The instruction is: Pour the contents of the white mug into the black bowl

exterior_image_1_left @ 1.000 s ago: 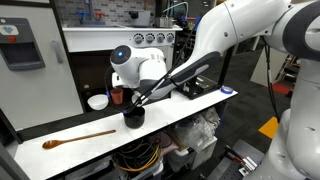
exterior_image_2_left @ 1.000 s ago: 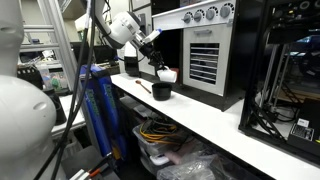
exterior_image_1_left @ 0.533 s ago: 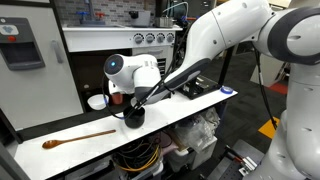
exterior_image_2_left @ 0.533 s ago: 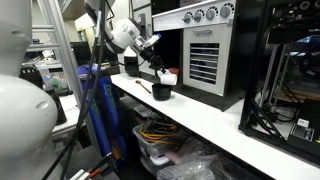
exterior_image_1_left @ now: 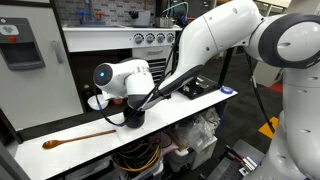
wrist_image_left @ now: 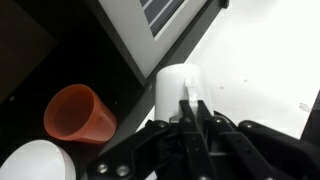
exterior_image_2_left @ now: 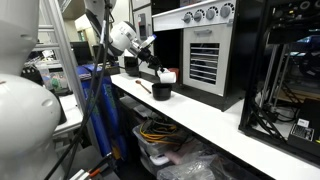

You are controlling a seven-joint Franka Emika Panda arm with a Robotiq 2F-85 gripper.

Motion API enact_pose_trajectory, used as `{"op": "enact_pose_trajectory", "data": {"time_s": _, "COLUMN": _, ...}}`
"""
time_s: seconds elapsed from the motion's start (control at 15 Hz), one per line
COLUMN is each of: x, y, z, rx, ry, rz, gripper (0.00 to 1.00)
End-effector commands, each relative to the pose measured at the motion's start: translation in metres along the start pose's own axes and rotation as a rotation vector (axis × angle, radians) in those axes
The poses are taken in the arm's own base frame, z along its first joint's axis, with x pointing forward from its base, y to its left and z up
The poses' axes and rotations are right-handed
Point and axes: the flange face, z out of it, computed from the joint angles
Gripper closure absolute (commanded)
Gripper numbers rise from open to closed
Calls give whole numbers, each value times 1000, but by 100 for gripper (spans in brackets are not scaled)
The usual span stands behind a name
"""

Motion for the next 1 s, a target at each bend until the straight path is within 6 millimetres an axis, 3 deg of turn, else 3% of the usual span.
{"op": "enact_pose_trajectory", "data": {"time_s": 0.0, "x": 8, "y": 7, "z": -6, "rx": -2, "ry": -56, "rz": -44, "gripper": 98}}
{"op": "enact_pose_trajectory", "data": {"time_s": 0.93, "x": 36, "y": -5, "z": -5, "rx": 16, "ry": -181, "rz": -204, "gripper": 98}}
